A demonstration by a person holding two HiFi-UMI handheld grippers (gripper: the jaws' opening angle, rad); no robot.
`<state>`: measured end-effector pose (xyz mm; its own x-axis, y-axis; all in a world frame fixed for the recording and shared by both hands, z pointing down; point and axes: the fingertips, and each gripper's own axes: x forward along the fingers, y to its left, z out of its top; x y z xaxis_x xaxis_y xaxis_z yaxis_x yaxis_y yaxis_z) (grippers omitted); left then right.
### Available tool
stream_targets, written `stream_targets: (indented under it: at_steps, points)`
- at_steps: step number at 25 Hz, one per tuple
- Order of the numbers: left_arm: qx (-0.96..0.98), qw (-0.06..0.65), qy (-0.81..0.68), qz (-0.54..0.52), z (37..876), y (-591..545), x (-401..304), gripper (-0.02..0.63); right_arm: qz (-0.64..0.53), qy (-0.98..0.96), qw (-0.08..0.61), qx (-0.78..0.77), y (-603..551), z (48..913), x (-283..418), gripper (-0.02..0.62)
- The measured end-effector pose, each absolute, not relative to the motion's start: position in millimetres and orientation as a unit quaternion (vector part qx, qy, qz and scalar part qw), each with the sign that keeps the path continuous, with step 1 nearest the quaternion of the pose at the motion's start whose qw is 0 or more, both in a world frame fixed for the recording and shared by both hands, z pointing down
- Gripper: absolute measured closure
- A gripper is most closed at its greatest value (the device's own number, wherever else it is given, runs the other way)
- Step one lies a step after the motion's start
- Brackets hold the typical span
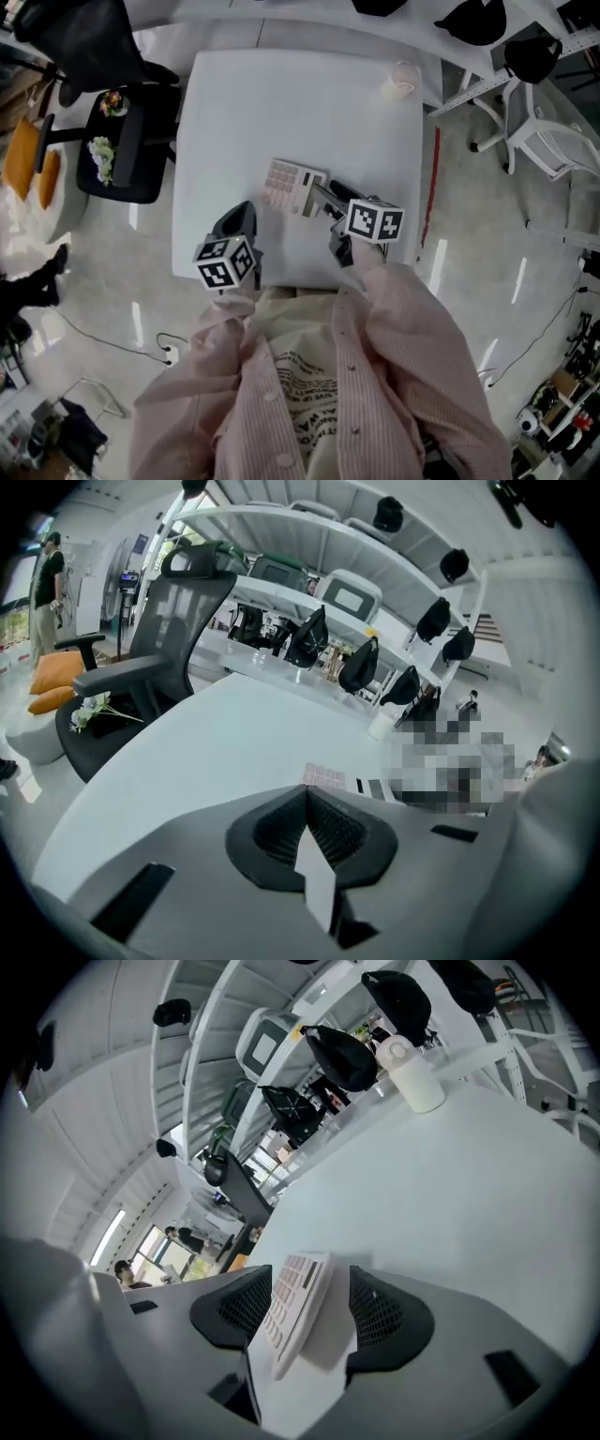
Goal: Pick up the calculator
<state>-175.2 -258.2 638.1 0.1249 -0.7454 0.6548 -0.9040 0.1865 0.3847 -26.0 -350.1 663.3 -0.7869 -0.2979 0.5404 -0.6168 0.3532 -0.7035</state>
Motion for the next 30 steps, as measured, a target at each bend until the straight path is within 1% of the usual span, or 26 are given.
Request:
stream_targets:
  at_steps: [15,20,21,30]
  points:
    - [0.618,0.441,-0.642,0.105,668.2,-251.6,-172.0,0.604,0.537,-0.782,0.218,0.229,-332.2,694.1,-64.7,0.371]
    - [0.625,0.445,-0.633,0.106,669.5,-250.9,-172.8,0.604,0.551,-0.765,0.232,0.239,-331.3,701.7,-65.4,0.433]
    - [0.627,0.445,-0.631,0.105,669.4,-251.4,-172.9,0.606,0.553,-0.763,0.233,0.240,-331.6,702.4,-64.8,0.456]
    - [0.638,0.442,-0.621,0.109,667.6,-255.9,-172.9,0.606,0.594,-0.737,0.206,0.248,-332.1,702.0,-62.6,0.491]
